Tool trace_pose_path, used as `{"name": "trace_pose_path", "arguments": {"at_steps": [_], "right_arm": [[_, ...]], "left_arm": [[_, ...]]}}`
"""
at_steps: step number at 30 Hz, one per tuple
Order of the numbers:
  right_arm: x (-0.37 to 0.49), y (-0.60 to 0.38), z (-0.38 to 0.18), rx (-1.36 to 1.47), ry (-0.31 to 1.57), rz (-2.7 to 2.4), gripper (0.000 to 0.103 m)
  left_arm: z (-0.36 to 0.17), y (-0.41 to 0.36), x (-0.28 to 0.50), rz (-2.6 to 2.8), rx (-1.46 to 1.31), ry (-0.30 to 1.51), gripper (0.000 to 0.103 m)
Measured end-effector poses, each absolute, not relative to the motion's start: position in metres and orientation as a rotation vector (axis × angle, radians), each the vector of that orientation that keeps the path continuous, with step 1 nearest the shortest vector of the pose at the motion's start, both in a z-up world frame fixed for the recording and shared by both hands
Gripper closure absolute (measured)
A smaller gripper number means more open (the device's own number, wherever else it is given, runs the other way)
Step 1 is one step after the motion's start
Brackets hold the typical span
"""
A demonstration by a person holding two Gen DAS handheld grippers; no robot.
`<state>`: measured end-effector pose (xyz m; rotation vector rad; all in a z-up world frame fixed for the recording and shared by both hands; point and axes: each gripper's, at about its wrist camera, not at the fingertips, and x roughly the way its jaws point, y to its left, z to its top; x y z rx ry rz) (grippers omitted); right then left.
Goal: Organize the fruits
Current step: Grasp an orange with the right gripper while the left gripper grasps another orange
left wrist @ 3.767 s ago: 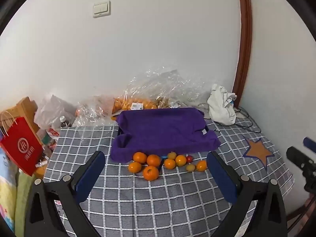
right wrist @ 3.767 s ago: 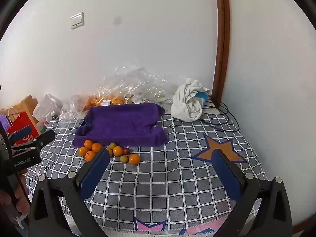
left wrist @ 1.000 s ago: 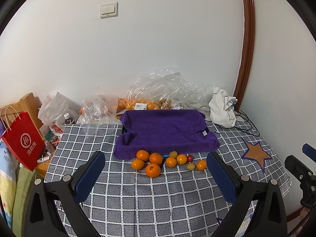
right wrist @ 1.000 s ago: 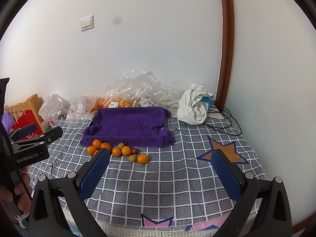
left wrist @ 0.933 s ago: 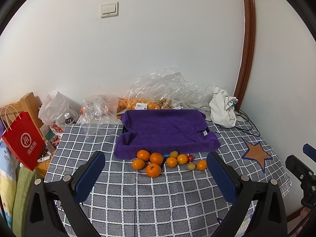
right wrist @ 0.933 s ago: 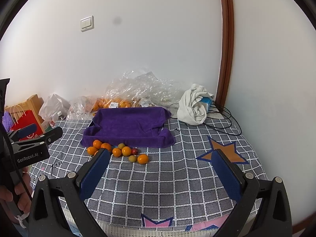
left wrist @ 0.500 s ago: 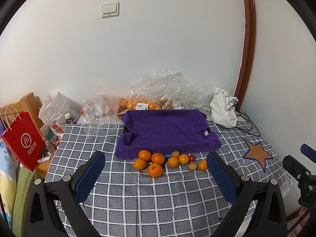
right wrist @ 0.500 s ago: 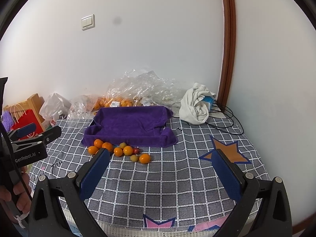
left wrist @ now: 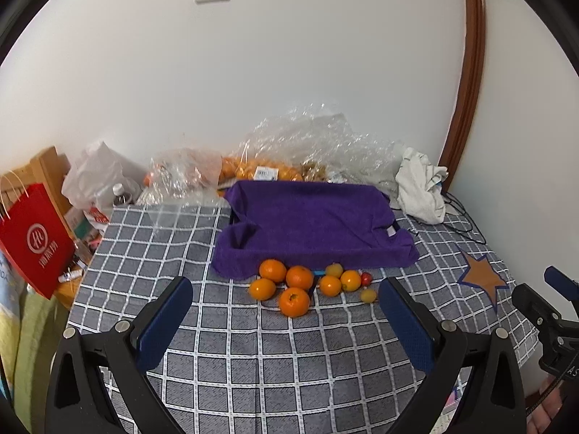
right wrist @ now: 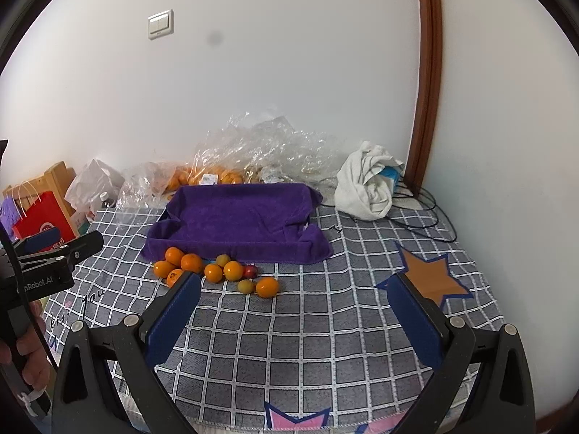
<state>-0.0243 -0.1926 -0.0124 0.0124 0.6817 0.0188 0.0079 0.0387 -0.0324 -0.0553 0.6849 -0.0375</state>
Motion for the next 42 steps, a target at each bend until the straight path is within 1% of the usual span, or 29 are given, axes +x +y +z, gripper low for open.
{"name": "trace_pose_path", "arguments": {"at_steps": [6, 10, 11, 13, 14, 15, 16, 17, 18, 22, 27, 30, 33, 35, 37, 38, 39, 40, 42], "right_arm": [[0.0, -0.197, -0.045, 0.068, 0.703, 0.075, 0.002], [0.022, -0.201, -0.073, 0.092, 0.763, 0.072, 0.002], [0.03, -0.203, -0.082, 0.095, 0.791, 0.073, 0.002], [0.044, -0.204, -0.099, 0.1, 0.838, 0.084, 0.003], [0.05, -0.204, -0.108, 0.1, 0.851, 0.088, 0.005], [0.055, -0.204, -0.116, 0.097, 0.861, 0.085, 0.009], [0.059, -0.205, -0.123, 0.096, 0.87, 0.075, 0.018], [0.064, -0.205, -0.132, 0.101, 0.883, 0.073, 0.024], [0.068, -0.204, -0.138, 0.104, 0.898, 0.079, 0.032], [0.086, -0.195, -0.164, 0.111, 0.927, 0.141, 0.038], [0.105, -0.185, -0.184, 0.136, 0.95, 0.197, 0.039], [0.116, -0.179, -0.196, 0.108, 0.986, 0.198, 0.052], [0.121, -0.178, -0.196, 0.113, 0.956, 0.195, 0.053], [0.126, -0.178, -0.196, 0.13, 0.954, 0.204, 0.058], [0.128, -0.179, -0.197, 0.131, 0.953, 0.211, 0.064], [0.129, -0.179, -0.197, 0.127, 0.954, 0.213, 0.064], [0.129, -0.179, -0.197, 0.123, 0.952, 0.213, 0.064], [0.128, -0.18, -0.196, 0.117, 0.949, 0.21, 0.064], [0.125, -0.183, -0.194, 0.111, 0.948, 0.206, 0.064]], "left_arm": [[-0.061, 0.056, 0.026, -0.039, -0.086, 0.733, 0.0], [-0.085, 0.069, 0.04, -0.03, -0.083, 0.763, 0.0], [-0.09, 0.07, 0.043, -0.027, -0.081, 0.769, 0.002], [-0.105, 0.077, 0.051, -0.014, -0.071, 0.801, 0.01], [-0.111, 0.081, 0.055, -0.012, -0.074, 0.817, 0.012], [-0.116, 0.084, 0.059, -0.02, -0.081, 0.829, 0.019], [-0.122, 0.087, 0.062, -0.031, -0.087, 0.84, 0.021], [-0.129, 0.09, 0.066, -0.031, -0.082, 0.847, 0.021], [-0.134, 0.092, 0.069, -0.03, -0.071, 0.851, 0.021], [-0.15, 0.097, 0.078, -0.055, -0.042, 0.894, 0.022], [-0.159, 0.107, 0.085, -0.079, -0.085, 0.908, 0.022], [-0.164, 0.11, 0.088, -0.112, -0.114, 0.911, 0.022], [-0.168, 0.109, 0.094, -0.147, -0.147, 0.919, 0.022], [-0.17, 0.106, 0.099, -0.151, -0.155, 0.924, 0.022], [-0.17, 0.102, 0.104, -0.156, -0.162, 0.928, 0.022], [-0.17, 0.1, 0.106, -0.158, -0.167, 0.924, 0.022], [-0.17, 0.099, 0.108, -0.154, -0.172, 0.917, 0.023], [-0.17, 0.098, 0.112, -0.14, -0.179, 0.91, 0.031], [-0.172, 0.098, 0.119, -0.14, -0.198, 0.921, 0.04]]}}
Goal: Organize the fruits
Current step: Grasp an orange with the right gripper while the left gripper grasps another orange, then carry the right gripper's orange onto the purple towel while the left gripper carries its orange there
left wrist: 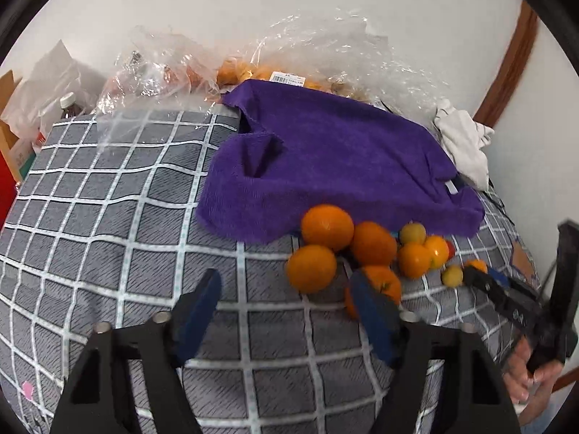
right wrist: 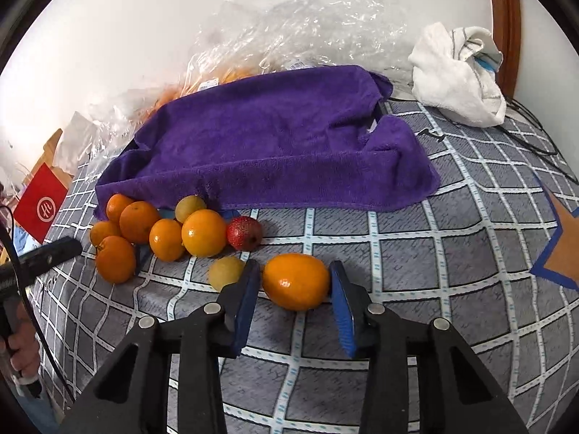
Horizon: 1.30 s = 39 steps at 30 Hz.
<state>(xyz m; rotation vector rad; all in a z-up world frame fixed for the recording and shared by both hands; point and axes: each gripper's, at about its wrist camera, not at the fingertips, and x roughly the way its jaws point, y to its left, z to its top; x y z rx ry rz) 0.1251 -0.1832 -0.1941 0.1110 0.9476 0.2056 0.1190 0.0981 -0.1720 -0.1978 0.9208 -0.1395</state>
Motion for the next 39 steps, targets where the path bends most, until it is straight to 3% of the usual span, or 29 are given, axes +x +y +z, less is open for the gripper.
{"name": "trace_pose_path", "arguments": {"at_steps": [7, 13, 23, 39], "right_arm": [[0.116, -0.192, -0.19, 0.088, 0.949, 0.193, 0.064], [0.109, -0.187, -0.196, 0.035, 0.923, 0.207, 0.064], [0.103, -0.189, -0.193, 0.046, 0.917, 0.2, 0.067], [0.124, -0.195, -0.132, 0.047, 0.821, 0.17, 0.068]], "left_arm": [[-0.184, 0.089, 0.138, -0.197, -0.241, 0.967, 0.049], [-0.194, 0.086, 0.141, -0.215, -0.247, 0.988, 0.07], [-0.184, 0.096, 0.132, -0.195, -0.262, 0.967, 0.07], [-0.119, 0.107, 0.136, -0.155, -0.231, 0.876, 0.07]]}}
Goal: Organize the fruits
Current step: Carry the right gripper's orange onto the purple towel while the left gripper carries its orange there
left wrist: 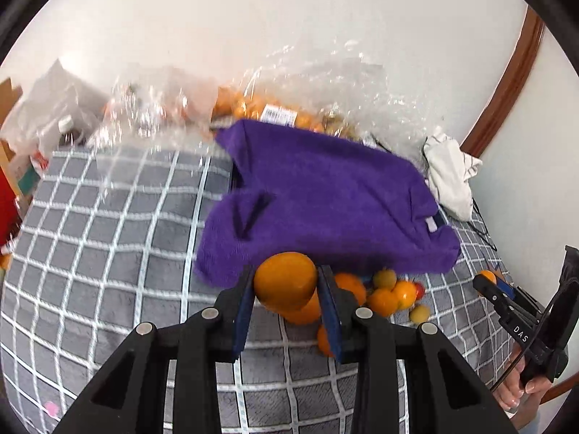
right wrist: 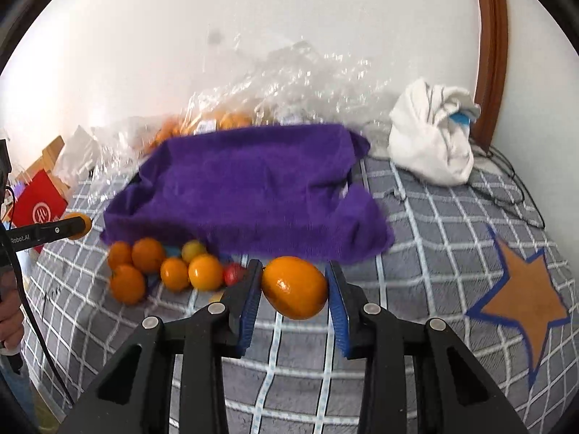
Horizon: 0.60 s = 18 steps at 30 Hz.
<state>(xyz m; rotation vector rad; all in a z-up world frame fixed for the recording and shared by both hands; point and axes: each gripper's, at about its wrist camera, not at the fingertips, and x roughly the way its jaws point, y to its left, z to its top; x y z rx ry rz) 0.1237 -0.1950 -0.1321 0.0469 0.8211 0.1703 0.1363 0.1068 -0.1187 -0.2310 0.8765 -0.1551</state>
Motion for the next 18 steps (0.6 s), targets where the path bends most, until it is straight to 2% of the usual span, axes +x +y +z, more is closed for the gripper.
{"name": "trace_pose_path", "arguments": {"at_steps": [10, 18], "right_arm": [[0.175, -0.19, -0.099, 0.032, 0.751, 0.176, 0.068], [0.241, -0.187, -0.092, 0.06, 0.724, 0.159, 0.068]], "left_arm": [[-0.08, 0.095, 0.191, -0.163, -0.187, 0.813, 0.07], [-0.073, 0.082, 0.25, -0.176, -0.15, 0.788, 0.07]]}}
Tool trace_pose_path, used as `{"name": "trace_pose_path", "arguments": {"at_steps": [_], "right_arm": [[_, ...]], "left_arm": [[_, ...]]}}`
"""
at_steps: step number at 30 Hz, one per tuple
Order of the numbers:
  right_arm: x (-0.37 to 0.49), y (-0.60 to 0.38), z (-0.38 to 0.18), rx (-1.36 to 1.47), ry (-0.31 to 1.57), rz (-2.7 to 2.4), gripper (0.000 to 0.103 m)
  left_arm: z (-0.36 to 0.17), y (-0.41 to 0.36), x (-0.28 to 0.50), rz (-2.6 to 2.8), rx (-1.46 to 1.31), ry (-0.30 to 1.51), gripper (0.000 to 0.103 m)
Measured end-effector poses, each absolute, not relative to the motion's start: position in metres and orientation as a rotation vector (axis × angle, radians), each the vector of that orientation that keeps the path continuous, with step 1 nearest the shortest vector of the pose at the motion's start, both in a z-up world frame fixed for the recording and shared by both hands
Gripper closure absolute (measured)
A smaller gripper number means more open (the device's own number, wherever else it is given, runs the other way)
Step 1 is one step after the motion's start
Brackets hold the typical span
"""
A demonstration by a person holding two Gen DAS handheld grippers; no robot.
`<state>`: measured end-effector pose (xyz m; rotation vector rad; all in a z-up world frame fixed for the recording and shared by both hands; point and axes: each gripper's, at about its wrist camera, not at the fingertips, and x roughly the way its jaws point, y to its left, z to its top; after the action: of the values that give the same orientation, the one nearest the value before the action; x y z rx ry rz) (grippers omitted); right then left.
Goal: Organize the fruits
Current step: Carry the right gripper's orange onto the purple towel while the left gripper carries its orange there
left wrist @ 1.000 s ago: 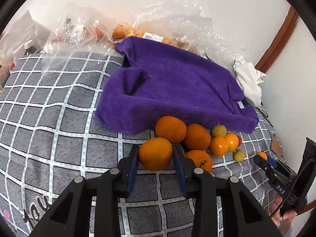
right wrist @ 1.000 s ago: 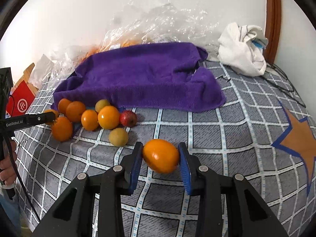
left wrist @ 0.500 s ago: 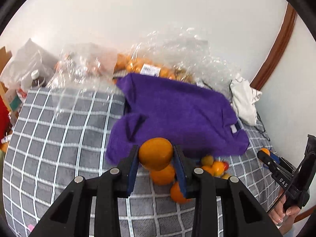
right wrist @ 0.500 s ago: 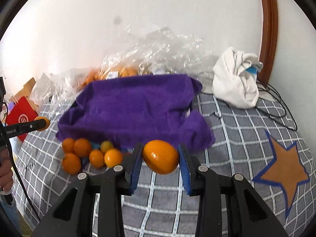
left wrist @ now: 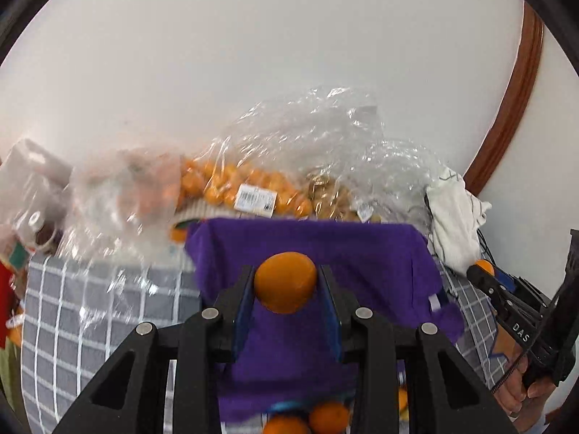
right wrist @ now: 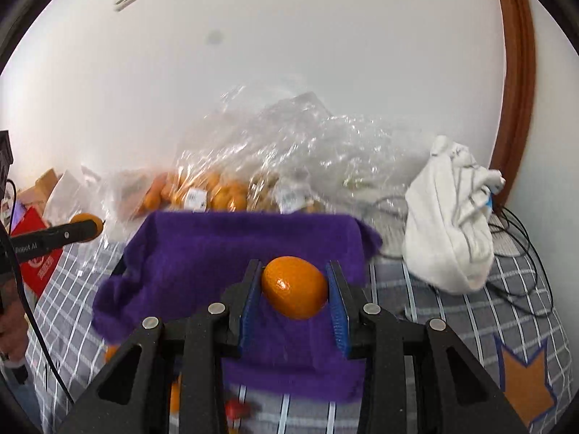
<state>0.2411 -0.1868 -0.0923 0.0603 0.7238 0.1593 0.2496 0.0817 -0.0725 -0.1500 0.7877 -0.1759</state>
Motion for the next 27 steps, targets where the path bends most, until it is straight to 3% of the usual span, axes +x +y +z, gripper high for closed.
{"name": "trace_pose_path", "arguments": {"at_steps": [12, 27], "right_arm": [[0.307, -0.184, -0.121, 0.078, 0.762, 0.115, 0.068], [0.32, -0.18, -0.178, 0.062, 0.883, 0.101, 0.068]], "left_arm": [[-0.108, 0.065, 0.303, -0.234, -0.146, 0.795, 0.07], [-0.167, 0.054, 0.327, -0.195, -0.044, 0.973, 0.07]]}}
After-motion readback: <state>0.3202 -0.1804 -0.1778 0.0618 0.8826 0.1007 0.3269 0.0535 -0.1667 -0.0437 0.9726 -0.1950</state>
